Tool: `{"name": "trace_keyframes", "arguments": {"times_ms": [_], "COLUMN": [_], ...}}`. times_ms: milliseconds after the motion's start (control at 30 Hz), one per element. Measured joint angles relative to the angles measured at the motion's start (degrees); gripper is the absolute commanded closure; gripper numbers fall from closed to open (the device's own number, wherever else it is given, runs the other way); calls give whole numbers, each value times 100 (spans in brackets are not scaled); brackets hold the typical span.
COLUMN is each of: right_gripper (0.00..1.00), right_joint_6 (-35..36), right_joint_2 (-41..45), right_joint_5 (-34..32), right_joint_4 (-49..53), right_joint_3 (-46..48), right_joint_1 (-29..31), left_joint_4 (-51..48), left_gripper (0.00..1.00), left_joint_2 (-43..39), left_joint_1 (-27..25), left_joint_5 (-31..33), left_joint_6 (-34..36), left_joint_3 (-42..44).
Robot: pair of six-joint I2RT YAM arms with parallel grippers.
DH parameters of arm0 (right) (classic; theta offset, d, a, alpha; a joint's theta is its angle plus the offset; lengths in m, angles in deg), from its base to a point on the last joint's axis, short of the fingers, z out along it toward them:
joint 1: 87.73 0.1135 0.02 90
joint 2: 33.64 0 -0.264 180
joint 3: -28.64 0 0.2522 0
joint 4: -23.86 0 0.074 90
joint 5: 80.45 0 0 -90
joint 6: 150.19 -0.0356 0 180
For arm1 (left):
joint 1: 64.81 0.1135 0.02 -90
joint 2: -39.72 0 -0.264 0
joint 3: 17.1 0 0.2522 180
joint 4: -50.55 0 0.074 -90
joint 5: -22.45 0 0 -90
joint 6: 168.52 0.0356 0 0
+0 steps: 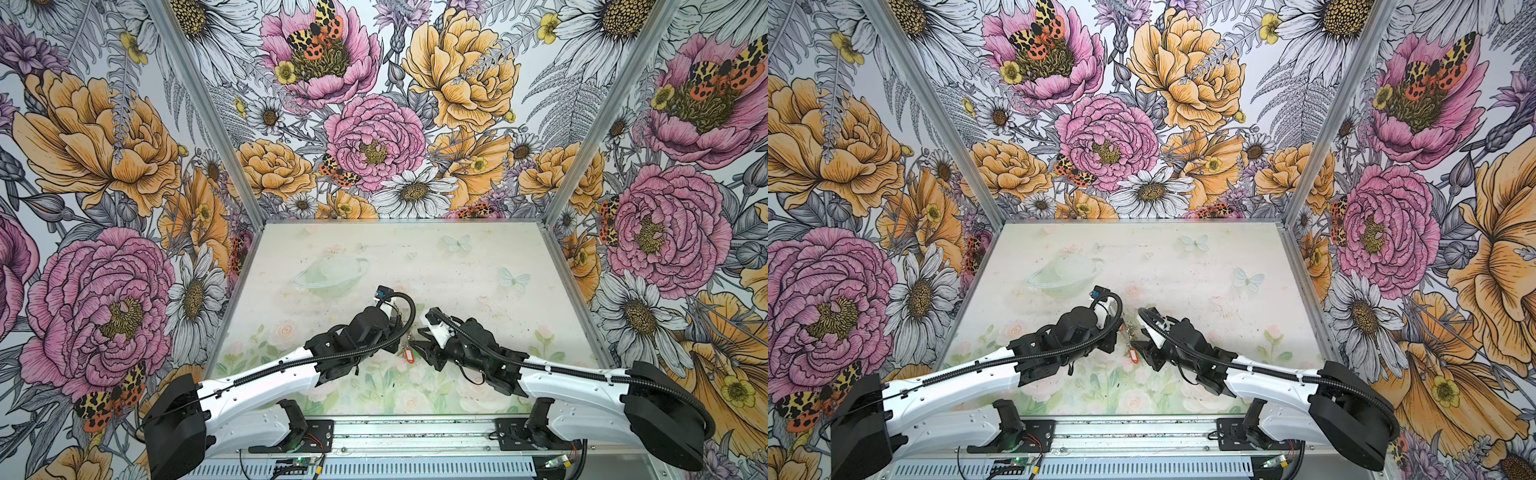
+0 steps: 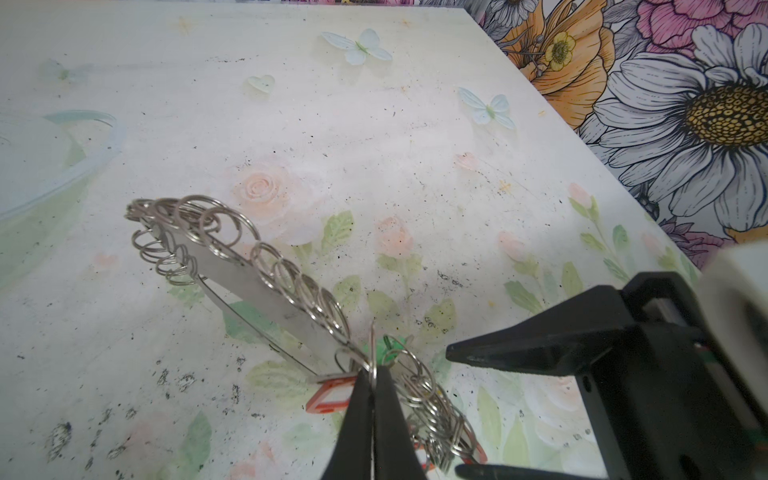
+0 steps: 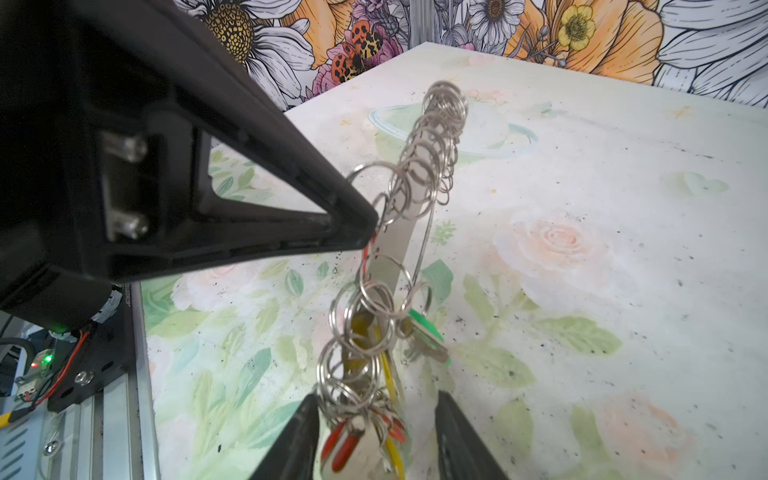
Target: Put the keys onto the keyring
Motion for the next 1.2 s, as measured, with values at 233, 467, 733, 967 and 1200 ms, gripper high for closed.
{"name": "trace_keyframes", "arguments": {"times_ms": [233,467,733,967,1200], "right_gripper": [52,64,86,98,100], "right_joint_6": [-101,-251,-374,-393,-544], "right_joint_2": [-267,-664,-896,-977,-796], "right_joint_5": [-116,-660,-1043,-1045,-1032], "right_joint_4": [-26,238,527,632,789], "right_joint_3": [-223,-647,-892,-970,-966], "right_joint_1": [116,127,127,149,125], "left_joint_4": [2,4,-4,-35,232], "left_gripper": [100,100,100,100,69], "left_joint_2": [83,179,221,404,223], "left_joint_1": [-37,-74,-85,-85,-63], "left_joint_5": [0,0,15,70,66], "left_joint_6": [-52,-151,-280,-319,-413], "left_joint_3": [-90,-184,-195,-289,-214]}}
